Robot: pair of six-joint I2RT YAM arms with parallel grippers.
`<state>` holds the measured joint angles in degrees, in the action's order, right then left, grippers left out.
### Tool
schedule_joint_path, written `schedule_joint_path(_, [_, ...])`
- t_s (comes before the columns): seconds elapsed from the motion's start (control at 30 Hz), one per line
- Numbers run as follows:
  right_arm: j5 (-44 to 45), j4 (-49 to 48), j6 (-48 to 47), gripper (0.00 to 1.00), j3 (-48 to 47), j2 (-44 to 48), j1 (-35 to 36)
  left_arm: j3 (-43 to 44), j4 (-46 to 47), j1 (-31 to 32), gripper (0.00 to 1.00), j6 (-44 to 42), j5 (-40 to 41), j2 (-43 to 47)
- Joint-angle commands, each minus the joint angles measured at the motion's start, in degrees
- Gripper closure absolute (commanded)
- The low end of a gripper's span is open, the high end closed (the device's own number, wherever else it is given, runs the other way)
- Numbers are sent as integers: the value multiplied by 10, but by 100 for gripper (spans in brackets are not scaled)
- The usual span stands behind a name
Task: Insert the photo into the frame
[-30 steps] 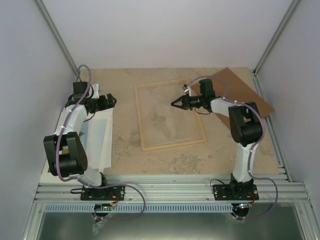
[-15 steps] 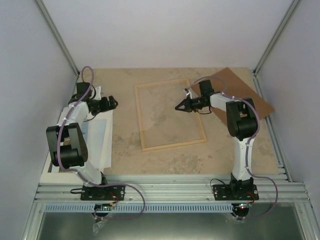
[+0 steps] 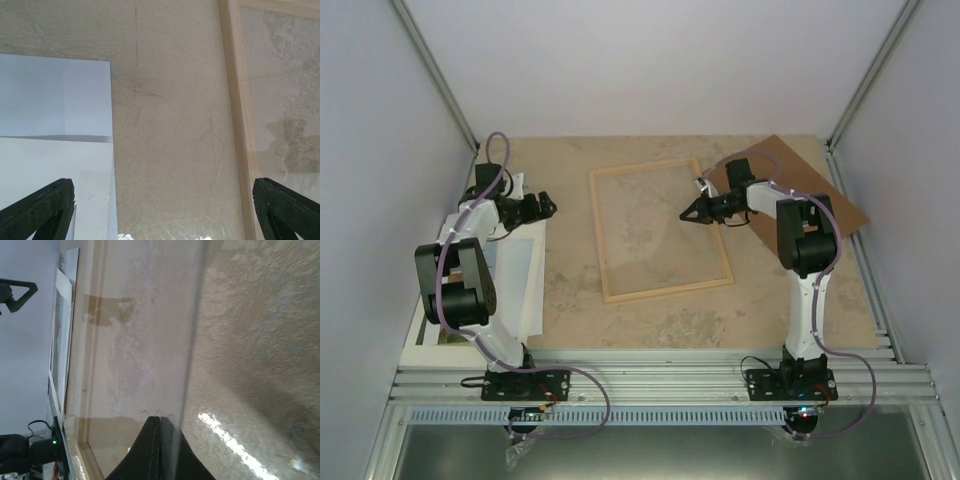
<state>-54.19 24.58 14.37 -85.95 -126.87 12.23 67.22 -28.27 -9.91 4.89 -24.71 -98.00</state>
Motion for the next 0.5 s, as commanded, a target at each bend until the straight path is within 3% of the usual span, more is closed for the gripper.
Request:
schedule_joint_path(0.0, [20, 26, -27, 100, -24, -13, -5, 11, -2, 2, 1, -6, -3, -7])
schedule_joint_path(0.47, [45, 41, -39, 100, -37, -25, -9, 11, -1, 2, 1, -5, -3, -10])
